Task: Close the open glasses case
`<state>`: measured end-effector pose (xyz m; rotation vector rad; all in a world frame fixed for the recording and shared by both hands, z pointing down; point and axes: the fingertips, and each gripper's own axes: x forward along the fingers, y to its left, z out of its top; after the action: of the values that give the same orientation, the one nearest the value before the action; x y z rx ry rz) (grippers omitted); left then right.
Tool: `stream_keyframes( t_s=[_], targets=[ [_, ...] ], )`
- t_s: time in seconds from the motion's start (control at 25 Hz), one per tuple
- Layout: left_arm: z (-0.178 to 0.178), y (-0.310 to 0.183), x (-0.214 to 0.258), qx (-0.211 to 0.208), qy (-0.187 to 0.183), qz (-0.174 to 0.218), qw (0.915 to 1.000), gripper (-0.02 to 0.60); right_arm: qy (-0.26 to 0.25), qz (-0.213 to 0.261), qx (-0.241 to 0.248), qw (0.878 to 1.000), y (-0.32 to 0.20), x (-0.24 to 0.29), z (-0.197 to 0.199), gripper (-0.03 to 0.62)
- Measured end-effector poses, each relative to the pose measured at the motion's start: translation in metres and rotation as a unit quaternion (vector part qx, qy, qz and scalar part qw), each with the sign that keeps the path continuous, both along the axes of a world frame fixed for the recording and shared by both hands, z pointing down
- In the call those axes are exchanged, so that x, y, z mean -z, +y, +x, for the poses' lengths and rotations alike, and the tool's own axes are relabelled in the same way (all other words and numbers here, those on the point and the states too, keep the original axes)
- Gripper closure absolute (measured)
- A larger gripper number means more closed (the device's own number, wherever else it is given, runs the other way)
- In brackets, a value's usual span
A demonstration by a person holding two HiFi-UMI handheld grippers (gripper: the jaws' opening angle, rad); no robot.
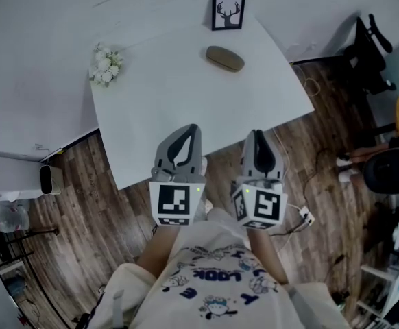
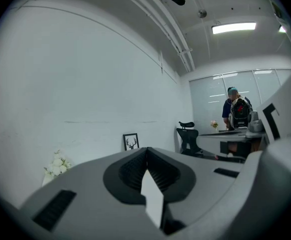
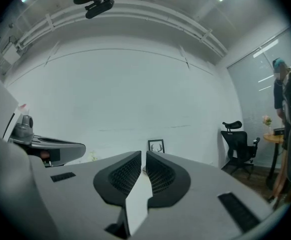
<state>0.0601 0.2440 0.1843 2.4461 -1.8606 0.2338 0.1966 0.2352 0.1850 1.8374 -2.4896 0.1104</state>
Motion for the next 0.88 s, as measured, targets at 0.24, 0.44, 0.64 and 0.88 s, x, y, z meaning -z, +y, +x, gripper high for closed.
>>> stream_keyframes(
  t_s=[0.24,0.44,0.64,0.88],
  targets=[
    [0.0,-0.051,-0.016,0.004,0.004,-0.015,0.9999,0.581,0.005,-0.016,0.002,1.0,-0.047,-0.017,0.005,0.582],
    [-0.001,-0.112,-0.029,-0.009,-0.01,-0.03,0.9994,0.581,0.005,-0.034,0.004,0.999,-0.108,-0.028,0.004,0.582],
    [-0.013,-0.179,-0.042,-0.017,-0.017,-0.052,0.9984,0.581,0.02,-0.065,0.017,0.998,-0.179,-0.043,-0.007,0.58],
    [-0.026,-0.256,-0.076,-0.051,-0.034,-0.092,0.9938,0.581,0.049,-0.109,0.053,0.991,-0.256,-0.07,-0.029,0.532]
  ],
)
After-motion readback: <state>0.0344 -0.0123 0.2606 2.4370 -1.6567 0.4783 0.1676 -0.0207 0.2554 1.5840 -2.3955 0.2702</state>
